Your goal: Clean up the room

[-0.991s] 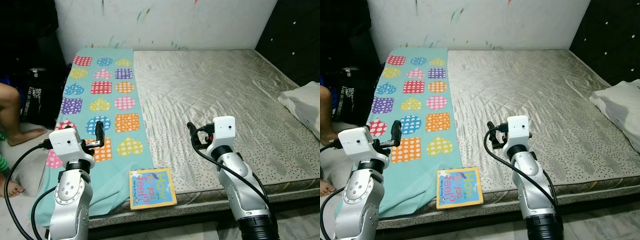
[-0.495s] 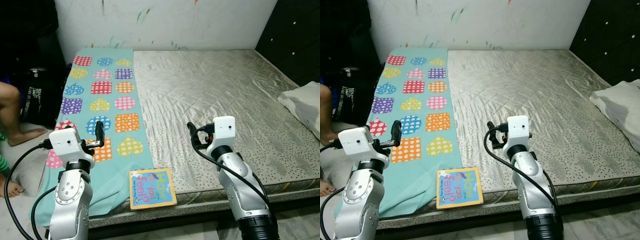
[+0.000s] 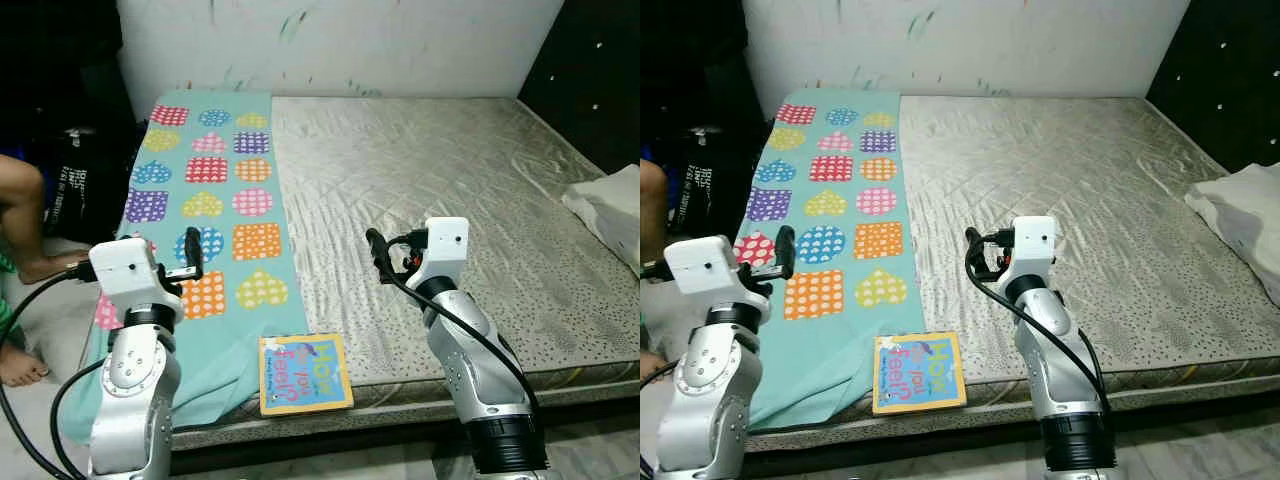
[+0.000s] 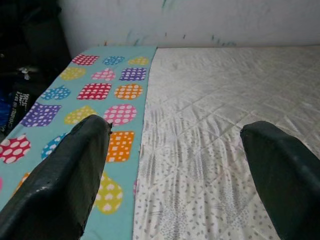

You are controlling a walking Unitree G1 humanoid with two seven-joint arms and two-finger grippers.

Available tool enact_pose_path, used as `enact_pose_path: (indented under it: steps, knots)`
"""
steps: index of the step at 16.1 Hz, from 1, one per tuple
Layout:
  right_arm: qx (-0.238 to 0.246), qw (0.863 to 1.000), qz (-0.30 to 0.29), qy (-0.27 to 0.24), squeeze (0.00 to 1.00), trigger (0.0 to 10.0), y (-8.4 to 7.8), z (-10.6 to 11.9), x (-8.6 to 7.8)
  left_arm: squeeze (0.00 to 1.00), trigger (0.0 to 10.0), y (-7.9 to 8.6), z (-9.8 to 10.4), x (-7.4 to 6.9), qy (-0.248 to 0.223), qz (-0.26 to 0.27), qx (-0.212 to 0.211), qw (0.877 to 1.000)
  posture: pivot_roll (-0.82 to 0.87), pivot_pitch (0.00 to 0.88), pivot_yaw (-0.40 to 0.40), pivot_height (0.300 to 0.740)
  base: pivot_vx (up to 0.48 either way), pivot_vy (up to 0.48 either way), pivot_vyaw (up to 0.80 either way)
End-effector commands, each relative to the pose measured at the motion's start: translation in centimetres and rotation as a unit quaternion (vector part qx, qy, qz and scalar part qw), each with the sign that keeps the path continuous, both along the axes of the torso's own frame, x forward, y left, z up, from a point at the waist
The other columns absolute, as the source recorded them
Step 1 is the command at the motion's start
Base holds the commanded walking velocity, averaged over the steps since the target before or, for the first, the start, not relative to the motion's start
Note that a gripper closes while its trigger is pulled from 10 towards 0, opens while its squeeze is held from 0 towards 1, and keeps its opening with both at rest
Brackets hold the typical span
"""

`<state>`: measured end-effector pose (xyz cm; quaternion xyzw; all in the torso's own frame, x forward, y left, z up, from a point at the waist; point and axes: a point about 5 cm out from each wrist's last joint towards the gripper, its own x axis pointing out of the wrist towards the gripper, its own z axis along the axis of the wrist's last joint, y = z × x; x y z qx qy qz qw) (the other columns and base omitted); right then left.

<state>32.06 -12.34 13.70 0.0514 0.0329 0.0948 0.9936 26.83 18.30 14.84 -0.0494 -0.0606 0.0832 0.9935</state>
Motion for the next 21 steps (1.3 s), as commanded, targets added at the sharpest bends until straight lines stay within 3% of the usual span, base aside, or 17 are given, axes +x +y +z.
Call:
enact_pose_path:
  steps: [1, 7, 9, 21]
  knots:
    - [0.001, 1.000, -0.004, 0.002, 0.00, 10.0, -0.5, 0.4, 0.2, 0.00, 10.0, -0.2, 0.2, -0.1, 0.007, 0.000, -0.004, 1.000, 0.05, 0.063, -0.055, 0.740, 0.000, 0.000, -0.65]
    - [-0.004, 1.000, -0.007, 0.006, 0.00, 10.0, -0.7, 0.3, 0.0, 0.00, 10.0, -0.5, -0.3, -0.1, 0.021, -0.020, -0.022, 0.999, 0.05, 0.100, -0.065, 0.740, 0.000, 0.000, -0.10]
    - [-0.006, 1.000, -0.010, 0.018, 0.00, 10.0, -0.9, -0.3, -0.2, 0.00, 10.0, -0.5, -0.4, -0.4, 0.022, -0.022, -0.025, 0.999, 0.05, 0.109, -0.066, 0.740, 0.000, 0.000, -0.80]
    - [-0.007, 1.000, 0.001, 0.021, 0.00, 10.0, -0.4, -0.6, -0.6, 0.00, 10.0, -0.4, -1.1, -0.6, 0.039, -0.018, -0.018, 0.999, 0.05, 0.125, -0.065, 0.740, 0.000, 0.000, 0.00]
